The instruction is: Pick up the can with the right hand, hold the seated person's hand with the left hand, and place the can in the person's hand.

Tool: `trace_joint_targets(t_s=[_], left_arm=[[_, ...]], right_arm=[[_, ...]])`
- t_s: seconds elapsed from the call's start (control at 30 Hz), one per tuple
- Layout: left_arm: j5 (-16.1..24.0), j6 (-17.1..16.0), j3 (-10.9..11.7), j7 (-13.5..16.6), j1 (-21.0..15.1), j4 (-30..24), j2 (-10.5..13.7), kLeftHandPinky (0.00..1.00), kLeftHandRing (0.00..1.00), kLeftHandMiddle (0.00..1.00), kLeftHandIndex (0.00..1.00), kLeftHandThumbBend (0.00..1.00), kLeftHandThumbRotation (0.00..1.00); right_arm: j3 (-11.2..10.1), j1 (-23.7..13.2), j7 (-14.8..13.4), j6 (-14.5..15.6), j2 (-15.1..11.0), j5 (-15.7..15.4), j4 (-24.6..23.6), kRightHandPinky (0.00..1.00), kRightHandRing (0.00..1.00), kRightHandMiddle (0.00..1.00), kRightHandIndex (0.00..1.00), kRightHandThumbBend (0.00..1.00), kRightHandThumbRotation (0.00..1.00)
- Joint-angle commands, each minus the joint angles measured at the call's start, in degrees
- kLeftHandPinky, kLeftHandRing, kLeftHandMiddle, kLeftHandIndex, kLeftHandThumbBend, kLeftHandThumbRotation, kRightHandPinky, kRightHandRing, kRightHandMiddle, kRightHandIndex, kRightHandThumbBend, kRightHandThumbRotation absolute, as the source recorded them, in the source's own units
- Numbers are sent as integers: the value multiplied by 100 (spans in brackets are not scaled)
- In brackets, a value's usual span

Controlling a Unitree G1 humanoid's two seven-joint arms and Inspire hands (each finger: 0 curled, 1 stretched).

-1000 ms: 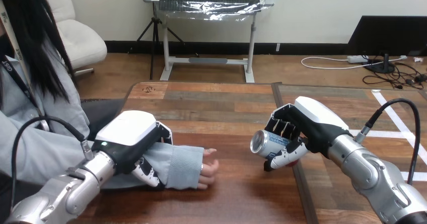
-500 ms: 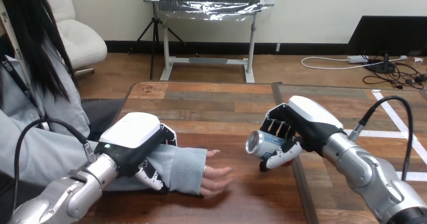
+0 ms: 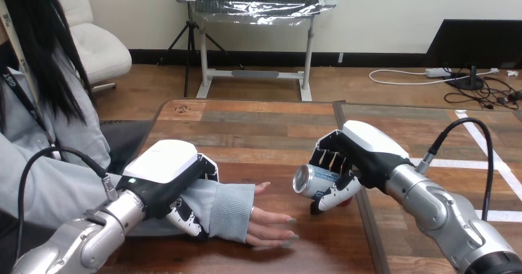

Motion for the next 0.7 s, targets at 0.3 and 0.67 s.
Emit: trace_joint_targets(t_s=[0.3, 0.67], left_arm=[[-290, -82, 367, -27, -269, -707, -129, 31, 35, 41, 43, 91, 0], [-282, -47, 423, -78, -191, -896, -147, 30, 35, 40, 42, 90, 0]], right_arm=[[-10, -638, -105, -21, 144, -33, -103, 40, 43, 49, 48, 84, 0], [46, -609, -46, 56, 225, -96, -200, 38, 42, 49, 48, 84, 0]])
